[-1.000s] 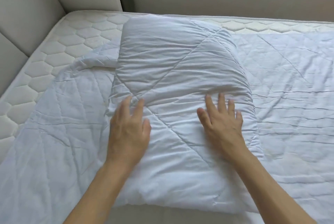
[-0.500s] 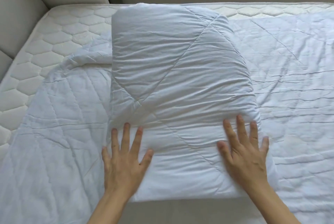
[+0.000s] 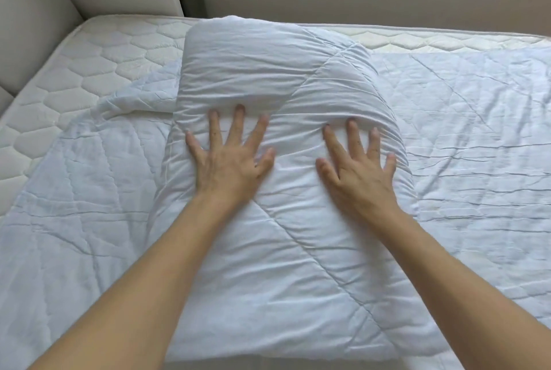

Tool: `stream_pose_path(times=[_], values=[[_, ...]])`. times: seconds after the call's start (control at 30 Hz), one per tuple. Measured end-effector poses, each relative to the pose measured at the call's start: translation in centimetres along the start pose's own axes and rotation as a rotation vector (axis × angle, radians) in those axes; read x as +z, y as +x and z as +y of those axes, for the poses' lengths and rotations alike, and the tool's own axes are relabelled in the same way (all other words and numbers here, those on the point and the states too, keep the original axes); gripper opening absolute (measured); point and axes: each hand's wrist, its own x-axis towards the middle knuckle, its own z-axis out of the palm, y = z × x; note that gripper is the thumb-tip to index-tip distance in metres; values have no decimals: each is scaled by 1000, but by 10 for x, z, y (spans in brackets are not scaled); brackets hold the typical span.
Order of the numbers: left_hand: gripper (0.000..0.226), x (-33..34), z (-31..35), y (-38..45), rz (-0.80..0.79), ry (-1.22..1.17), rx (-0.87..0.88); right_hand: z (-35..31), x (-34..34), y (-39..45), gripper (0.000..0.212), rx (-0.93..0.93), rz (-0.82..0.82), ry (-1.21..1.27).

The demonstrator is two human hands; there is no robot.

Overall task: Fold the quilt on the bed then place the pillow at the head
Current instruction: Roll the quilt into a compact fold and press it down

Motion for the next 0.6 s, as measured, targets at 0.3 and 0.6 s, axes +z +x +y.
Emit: stream_pose_path(times=[0.3,0.6], values=[[63,4,-11,101,-91,21,-141,-3,-9,116,62,-7,-48,-62],[65,20,-22,187,-101,-21,-236,14,-7,211,58,78,-76,-18]])
